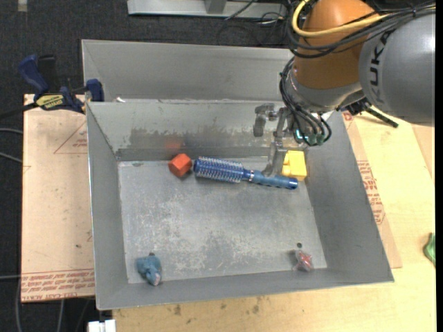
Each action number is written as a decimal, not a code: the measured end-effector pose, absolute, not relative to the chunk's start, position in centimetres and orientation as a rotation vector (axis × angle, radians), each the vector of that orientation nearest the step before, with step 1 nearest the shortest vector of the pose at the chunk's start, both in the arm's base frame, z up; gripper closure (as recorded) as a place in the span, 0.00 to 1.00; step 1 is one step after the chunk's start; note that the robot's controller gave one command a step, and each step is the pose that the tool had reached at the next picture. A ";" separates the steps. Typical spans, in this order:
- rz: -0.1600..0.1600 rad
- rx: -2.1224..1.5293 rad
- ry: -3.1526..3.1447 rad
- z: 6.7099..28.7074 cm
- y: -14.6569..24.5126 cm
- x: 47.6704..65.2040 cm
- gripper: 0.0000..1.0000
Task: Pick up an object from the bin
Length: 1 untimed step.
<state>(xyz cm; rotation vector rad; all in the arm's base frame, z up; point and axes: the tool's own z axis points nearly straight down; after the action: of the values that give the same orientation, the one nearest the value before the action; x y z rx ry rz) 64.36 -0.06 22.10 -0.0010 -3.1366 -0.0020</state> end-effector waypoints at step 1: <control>0.000 -0.542 -3.091 9.0 -2.2 62.5 0.00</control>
Offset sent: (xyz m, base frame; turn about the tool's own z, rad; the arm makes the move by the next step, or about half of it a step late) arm -0.0174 -0.0220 -0.1283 0.3471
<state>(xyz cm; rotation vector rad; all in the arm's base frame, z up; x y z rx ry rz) 62.51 -2.25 8.95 -0.5420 -3.0914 -0.0005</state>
